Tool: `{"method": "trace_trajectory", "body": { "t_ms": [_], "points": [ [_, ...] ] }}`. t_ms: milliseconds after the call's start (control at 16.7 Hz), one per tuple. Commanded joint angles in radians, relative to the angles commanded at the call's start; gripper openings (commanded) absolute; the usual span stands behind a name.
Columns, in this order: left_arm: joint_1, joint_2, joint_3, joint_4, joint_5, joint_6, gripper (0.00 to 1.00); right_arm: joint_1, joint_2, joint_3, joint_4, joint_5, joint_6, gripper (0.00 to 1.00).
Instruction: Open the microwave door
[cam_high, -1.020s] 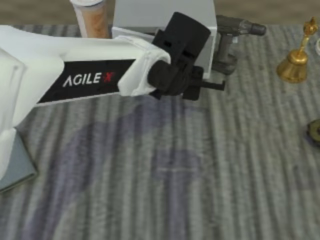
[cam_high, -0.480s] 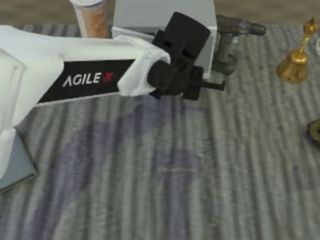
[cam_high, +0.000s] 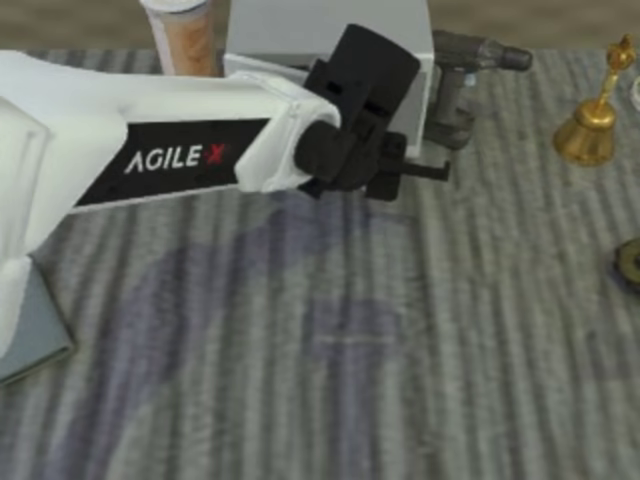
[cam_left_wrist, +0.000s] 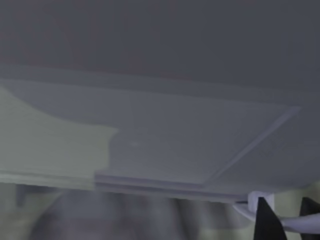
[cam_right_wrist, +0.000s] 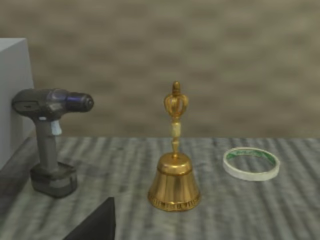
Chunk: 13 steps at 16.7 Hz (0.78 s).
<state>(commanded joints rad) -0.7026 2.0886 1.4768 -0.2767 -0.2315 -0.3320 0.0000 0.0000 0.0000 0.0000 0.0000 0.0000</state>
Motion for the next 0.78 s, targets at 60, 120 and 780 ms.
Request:
{"method": "trace_trajectory", "body": {
  "t_ms": [60,120,780],
  "points": [
    [0.001,-0.001,-0.004,0.001,0.002,0.003,0.0,0.0,0.0,0.0,0.0,0.0,0.0,1.0],
    [0.004,-0.006,-0.014,0.004,0.006,0.011,0.0,0.0,0.0,0.0,0.0,0.0,0.0,1.0],
    [0.018,-0.035,-0.056,0.029,0.029,0.051,0.0,0.0,0.0,0.0,0.0,0.0,0.0,1.0]
  ]
}}
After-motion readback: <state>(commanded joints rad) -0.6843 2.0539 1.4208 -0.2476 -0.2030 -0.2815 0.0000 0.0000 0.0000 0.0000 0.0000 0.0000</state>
